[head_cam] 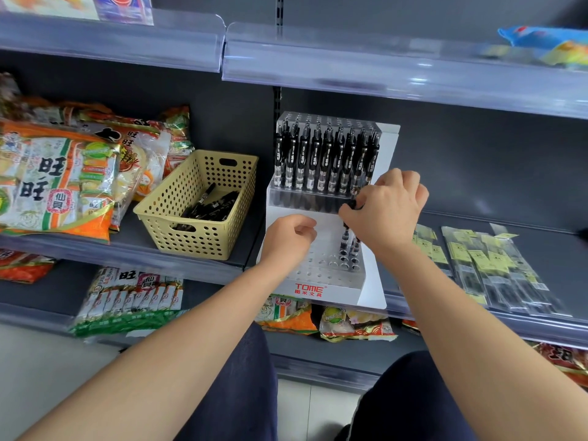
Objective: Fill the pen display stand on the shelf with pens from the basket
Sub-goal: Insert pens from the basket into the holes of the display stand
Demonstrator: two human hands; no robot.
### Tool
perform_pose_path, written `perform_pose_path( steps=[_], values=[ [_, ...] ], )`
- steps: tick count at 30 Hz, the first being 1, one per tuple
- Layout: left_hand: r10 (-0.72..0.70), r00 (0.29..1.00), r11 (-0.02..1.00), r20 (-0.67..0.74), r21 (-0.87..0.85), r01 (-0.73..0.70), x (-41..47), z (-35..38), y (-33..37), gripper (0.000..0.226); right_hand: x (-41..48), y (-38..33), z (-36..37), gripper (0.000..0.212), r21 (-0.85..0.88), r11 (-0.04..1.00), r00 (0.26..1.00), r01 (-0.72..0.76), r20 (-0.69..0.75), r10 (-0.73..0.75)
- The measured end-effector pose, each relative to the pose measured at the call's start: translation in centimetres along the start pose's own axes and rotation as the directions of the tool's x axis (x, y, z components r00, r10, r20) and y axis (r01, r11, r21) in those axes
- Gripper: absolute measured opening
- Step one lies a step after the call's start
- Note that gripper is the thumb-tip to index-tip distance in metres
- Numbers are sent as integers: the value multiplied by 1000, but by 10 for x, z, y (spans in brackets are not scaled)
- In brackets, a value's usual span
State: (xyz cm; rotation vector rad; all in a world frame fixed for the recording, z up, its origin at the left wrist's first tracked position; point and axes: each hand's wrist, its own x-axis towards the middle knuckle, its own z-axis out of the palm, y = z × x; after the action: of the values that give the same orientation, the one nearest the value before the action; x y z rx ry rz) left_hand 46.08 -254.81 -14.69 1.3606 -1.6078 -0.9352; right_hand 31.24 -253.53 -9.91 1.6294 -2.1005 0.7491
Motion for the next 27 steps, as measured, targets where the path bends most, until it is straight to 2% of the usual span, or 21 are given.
perform_pose_path(
  steps=[8,15,23,27],
  values=[
    [0,1000,1000,7,14,0,-2,2,2,22,-1,4,-5,25,15,1000,994,-6,112,5],
    [-3,1000,1000,12,14,3,-1,2,4,22,0,6,0,30,44,999,998,19,62,-22],
    [7,1000,1000,15,28,-7,-1,1,4,22,3,2,-5,21,98,995,999,23,33,-27],
    [16,1000,999,-1,36,-16,1,-2,3,22,0,-1,-5,30,87,994,998,68,4,-68]
  ],
)
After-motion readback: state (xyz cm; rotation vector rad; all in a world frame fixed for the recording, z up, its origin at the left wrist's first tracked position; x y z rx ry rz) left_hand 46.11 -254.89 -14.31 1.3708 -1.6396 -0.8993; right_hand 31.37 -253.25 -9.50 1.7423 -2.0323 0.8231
